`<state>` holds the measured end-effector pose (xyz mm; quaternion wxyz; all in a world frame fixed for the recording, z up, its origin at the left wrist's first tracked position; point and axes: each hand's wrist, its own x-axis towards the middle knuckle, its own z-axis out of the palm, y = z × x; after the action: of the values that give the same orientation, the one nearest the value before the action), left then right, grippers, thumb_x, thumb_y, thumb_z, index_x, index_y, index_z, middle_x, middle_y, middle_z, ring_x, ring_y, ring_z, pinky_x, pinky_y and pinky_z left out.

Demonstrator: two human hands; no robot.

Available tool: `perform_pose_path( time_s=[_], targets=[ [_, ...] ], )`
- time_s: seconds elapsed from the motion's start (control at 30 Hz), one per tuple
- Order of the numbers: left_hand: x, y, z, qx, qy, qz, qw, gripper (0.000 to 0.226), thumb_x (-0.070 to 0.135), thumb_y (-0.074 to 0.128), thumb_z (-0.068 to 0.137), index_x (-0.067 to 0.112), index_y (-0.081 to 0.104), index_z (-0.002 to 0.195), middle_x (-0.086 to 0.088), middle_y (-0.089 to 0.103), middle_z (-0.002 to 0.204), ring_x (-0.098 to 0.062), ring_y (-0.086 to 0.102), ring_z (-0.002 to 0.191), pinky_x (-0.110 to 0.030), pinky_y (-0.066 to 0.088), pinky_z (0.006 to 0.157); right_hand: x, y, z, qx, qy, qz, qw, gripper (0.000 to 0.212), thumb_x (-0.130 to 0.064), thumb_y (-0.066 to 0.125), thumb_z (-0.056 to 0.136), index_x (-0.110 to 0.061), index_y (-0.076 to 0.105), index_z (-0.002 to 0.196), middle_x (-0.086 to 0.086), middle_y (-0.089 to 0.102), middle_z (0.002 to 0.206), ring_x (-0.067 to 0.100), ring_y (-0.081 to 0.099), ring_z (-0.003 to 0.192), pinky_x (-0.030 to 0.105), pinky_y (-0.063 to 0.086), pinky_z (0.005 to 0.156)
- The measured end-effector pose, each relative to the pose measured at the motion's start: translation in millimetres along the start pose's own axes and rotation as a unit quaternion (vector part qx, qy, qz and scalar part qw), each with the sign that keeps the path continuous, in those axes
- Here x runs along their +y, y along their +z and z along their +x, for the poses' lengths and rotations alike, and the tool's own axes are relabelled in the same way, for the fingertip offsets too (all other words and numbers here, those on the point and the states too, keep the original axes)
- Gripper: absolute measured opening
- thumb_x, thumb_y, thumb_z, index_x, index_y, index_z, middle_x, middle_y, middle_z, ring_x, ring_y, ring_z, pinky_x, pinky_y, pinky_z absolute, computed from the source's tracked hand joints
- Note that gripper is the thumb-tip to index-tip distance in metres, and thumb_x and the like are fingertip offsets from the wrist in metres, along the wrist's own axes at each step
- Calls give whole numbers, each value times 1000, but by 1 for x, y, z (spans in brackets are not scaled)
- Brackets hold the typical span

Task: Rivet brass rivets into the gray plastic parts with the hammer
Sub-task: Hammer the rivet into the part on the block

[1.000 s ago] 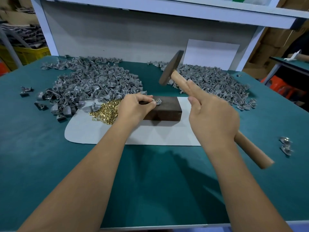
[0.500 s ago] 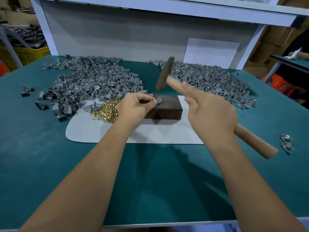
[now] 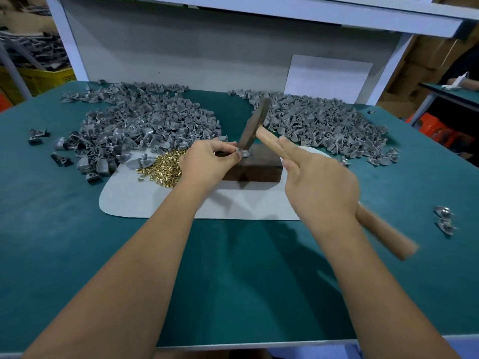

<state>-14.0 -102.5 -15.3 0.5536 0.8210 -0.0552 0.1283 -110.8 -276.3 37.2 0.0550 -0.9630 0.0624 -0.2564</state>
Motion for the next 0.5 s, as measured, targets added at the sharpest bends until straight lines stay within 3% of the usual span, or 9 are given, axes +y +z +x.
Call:
perform_pose_path(
  time_s=[0.1, 0.23, 0.3, 0.37, 0.5],
  targets=[
    [-1, -1, 0, 0, 1, 0, 1000, 2, 35, 78, 82, 33, 77, 81, 19, 73, 105, 2, 52, 124, -41, 30, 117, 0, 0, 1, 1, 9, 28, 1000, 39, -40, 44, 97, -55, 42, 133, 0, 63, 81, 24, 48, 66, 30, 27, 53],
    [-1, 0, -2, 8, -2, -2, 1000, 4, 36, 78, 80, 35, 77, 77, 22, 73, 102, 5, 53, 122, -43, 26, 118, 3, 3, 2, 87, 51, 52, 994, 40, -36, 47, 96, -53, 44, 132, -5, 41, 63, 18, 31, 49, 24, 18, 45],
    [0, 0, -1, 11, 0, 12, 1000, 4, 37, 78, 80, 35, 76, 78, 21, 72, 103, 4, 53, 122, -41, 28, 117, 0, 6, -3, 34, 25, 1, 999, 41, -38, 43, 97, -53, 39, 135, -6, 33, 63, 17, 28, 50, 24, 13, 44],
    [1, -1, 0, 11, -1, 20, 1000, 4, 37, 78, 81, 34, 77, 80, 21, 72, 103, 4, 52, 123, -39, 28, 118, -3, 5, -4, 3, 1, -24, 1000, 40, -40, 41, 98, -56, 37, 135, -5, 36, 69, 20, 33, 57, 25, 13, 44],
    [2, 0, -3, 19, -7, 13, 1000, 3, 35, 79, 81, 33, 76, 80, 21, 72, 103, 4, 51, 124, -40, 23, 119, -5, -6, 7, 77, 7, 8, 997, 39, -37, 45, 97, -53, 43, 133, -3, 43, 70, 22, 37, 56, 22, 14, 45]
  ],
)
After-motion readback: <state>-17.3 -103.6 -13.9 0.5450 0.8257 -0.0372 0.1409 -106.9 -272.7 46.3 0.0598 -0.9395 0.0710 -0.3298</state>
